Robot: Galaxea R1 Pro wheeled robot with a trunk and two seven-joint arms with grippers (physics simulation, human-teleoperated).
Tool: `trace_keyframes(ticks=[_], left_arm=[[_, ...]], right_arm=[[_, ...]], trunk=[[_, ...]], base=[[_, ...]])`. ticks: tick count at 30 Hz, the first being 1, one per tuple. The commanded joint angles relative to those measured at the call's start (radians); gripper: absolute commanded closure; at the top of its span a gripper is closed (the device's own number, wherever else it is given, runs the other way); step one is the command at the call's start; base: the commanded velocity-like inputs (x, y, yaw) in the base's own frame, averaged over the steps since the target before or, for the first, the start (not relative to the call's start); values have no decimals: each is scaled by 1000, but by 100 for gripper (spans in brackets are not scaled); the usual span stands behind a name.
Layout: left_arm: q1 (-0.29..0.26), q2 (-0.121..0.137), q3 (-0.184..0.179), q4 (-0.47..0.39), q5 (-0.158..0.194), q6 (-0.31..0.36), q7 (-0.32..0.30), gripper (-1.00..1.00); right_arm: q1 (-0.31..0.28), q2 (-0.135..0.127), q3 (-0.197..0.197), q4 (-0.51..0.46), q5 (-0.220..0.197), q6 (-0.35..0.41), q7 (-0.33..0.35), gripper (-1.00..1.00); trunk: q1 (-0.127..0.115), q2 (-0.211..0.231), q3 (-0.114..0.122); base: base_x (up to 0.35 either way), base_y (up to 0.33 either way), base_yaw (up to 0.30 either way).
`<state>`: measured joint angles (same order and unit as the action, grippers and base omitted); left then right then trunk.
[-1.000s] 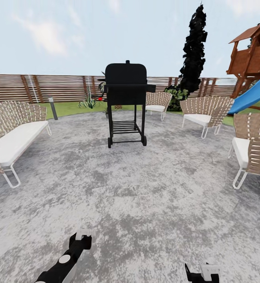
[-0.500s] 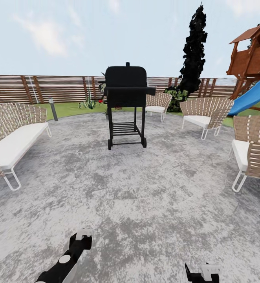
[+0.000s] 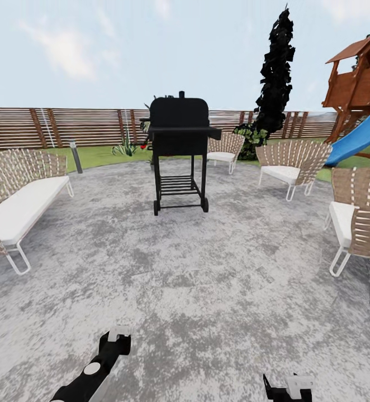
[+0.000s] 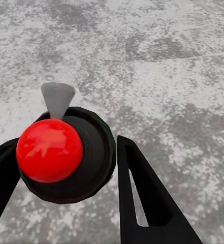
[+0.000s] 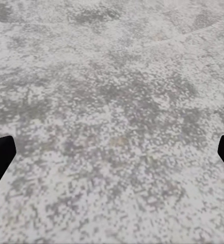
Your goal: Pick up the pesticide atomizer in the garden and spray insectifuge to fully cover both potted plants in the garden.
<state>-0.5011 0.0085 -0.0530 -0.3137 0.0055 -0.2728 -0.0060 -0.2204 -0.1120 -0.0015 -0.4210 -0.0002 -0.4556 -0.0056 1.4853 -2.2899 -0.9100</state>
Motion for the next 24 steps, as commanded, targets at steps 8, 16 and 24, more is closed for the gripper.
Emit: trace_keyframes(ticks=[8, 16, 24], left_arm=[[-1, 1, -5, 1, 0, -3, 0, 100], [-1, 0, -5, 1, 0, -4, 0, 100], [-1, -1, -5, 1, 0, -5, 0, 100]], right_arm=[[0, 0, 0, 1, 0, -3, 0, -100], [0, 0, 0, 1, 0, -3, -1, -100], [0, 0, 0, 1, 0, -3, 0, -100]], trunk=[[-31, 56, 24], [-58, 105, 46], [-58, 105, 47]], base=[[0, 0, 0], [0, 0, 0], [0, 0, -122]])
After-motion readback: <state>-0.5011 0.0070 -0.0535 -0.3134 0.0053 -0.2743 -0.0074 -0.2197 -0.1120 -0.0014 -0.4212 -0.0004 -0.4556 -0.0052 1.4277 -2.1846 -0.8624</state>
